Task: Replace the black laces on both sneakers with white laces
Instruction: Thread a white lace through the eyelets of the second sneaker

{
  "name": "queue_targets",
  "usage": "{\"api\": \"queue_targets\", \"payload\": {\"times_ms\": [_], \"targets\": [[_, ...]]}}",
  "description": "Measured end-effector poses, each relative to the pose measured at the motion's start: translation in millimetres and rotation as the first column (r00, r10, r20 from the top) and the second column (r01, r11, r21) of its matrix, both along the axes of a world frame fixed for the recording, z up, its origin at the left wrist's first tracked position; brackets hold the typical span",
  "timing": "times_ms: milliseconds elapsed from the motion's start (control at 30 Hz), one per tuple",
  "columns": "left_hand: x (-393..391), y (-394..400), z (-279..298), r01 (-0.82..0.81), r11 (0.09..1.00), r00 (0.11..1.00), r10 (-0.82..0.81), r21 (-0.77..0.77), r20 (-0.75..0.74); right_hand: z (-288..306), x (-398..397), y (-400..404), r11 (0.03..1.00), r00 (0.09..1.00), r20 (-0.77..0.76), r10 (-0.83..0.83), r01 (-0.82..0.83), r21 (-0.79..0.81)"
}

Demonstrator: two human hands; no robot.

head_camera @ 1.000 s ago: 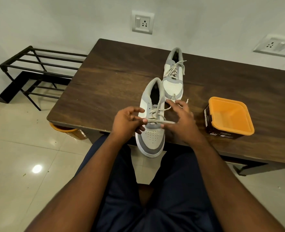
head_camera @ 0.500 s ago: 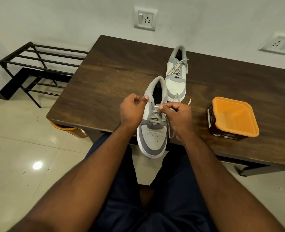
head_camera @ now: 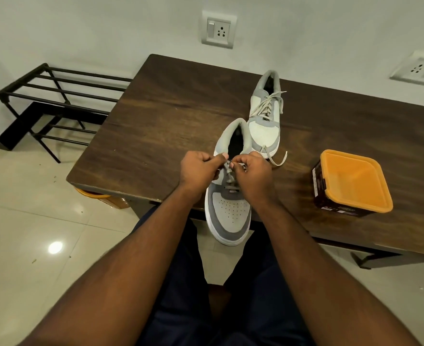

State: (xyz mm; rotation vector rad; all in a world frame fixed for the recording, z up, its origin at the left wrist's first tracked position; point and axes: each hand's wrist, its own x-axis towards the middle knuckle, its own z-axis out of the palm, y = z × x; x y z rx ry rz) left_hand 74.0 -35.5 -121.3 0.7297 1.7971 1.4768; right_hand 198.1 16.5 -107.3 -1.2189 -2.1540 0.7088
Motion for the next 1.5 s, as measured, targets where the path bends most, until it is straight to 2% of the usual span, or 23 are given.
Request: {"api": "queue_targets", "payload": {"times_ms": [67,133,200,300,433,500,600,667,733,800,833,900,933,967,1000,1033,1100,1133,1200,1267,1333,1400,1500], "targets": [[1,-2,0,-0.004,1.000,1.000,0.004,0.026,0.026,-2,-4,0,0.999,1.000,-0.008,0.012,-0.012,-0.050],[2,-3,-2,-0.020,0.999,0.998,0.018,0.045,0.055,-4,-6,1,0.981,0.997,-0.082,0.004,-0.020,-0.195],[3,-3,-2,-0.026,0.998,0.997,0.022,0.052,0.076,-4,-8,0,0.931,0.983,-0.172,-0.056,-0.011,-0.365],[3,-5,-3,-0.017,0.999,0.995,0.012,0.046,0.101,-3,-13,-7,0.882,0.954,-0.239,-0.181,0.049,-0.469],[5,-16,-3,0.036,0.997,0.980,-0.048,0.067,0.193,-4,-13,-12,0.849,0.922,-0.285,-0.263,0.081,-0.522],[10,-23,-5,0.055,0.993,0.981,-0.073,0.105,0.180,-4,-8,-14,0.828,0.915,-0.317,-0.249,0.031,-0.560],[18,-23,-8,-0.037,0.992,0.993,0.023,0.121,0.112,0,1,-17,0.834,0.929,-0.332,-0.162,-0.051,-0.549],[22,-20,-10,-0.084,0.990,0.994,0.075,0.111,0.078,2,6,-16,0.863,0.953,-0.298,-0.051,-0.108,-0.493],[27,-18,-11,-0.146,0.984,0.982,0.132,0.104,0.135,-4,12,-11,0.920,0.991,-0.126,0.045,-0.090,-0.383],[25,-18,-5,-0.292,0.949,0.890,0.224,0.119,0.398,-8,20,-9,0.979,0.988,0.138,0.064,-0.035,-0.203],[19,-18,0,-0.389,0.915,0.782,0.267,0.108,0.563,-6,23,-10,0.992,0.973,0.221,0.058,-0.032,-0.121],[-3,-18,9,-0.572,0.819,0.494,0.300,0.046,0.816,-1,28,-13,0.999,0.952,0.305,0.038,-0.043,0.009],[-16,-18,11,-0.636,0.771,0.373,0.299,0.008,0.878,1,29,-13,0.997,0.944,0.329,0.028,-0.051,0.061],[-25,-19,14,-0.667,0.745,0.322,0.313,-0.021,0.894,3,30,-13,0.993,0.937,0.348,0.024,-0.063,0.102],[-30,-20,17,-0.663,0.748,0.363,0.352,-0.026,0.863,3,30,-12,0.990,0.932,0.361,0.023,-0.072,0.123],[-30,-21,21,-0.620,0.784,0.506,0.401,-0.001,0.764,3,31,-11,0.989,0.927,0.373,0.026,-0.079,0.128],[-20,-23,23,-0.405,0.913,0.872,0.370,0.048,0.320,2,32,-8,0.989,0.919,0.393,0.037,-0.090,0.117],[-14,-23,19,-0.240,0.969,0.969,0.236,0.053,0.074,2,32,-7,0.988,0.916,0.399,0.039,-0.094,0.118],[-6,-23,8,0.057,0.997,0.965,-0.070,-0.061,-0.252,3,32,-6,0.986,0.914,0.404,0.040,-0.101,0.131],[-3,-23,1,0.160,0.973,0.907,-0.212,-0.168,-0.363,2,33,-5,0.985,0.912,0.409,0.043,-0.108,0.138],[-4,-23,1,0.183,0.960,0.872,-0.259,-0.213,-0.416,2,33,-5,0.984,0.907,0.420,0.044,-0.112,0.139],[-7,-25,5,0.098,0.955,0.823,-0.236,-0.281,-0.516,2,34,-4,0.983,0.905,0.424,0.040,-0.111,0.145],[-31,-35,2,-0.215,0.926,0.842,0.013,-0.312,-0.540,2,34,-4,0.983,0.904,0.426,0.029,-0.104,0.153]]}}
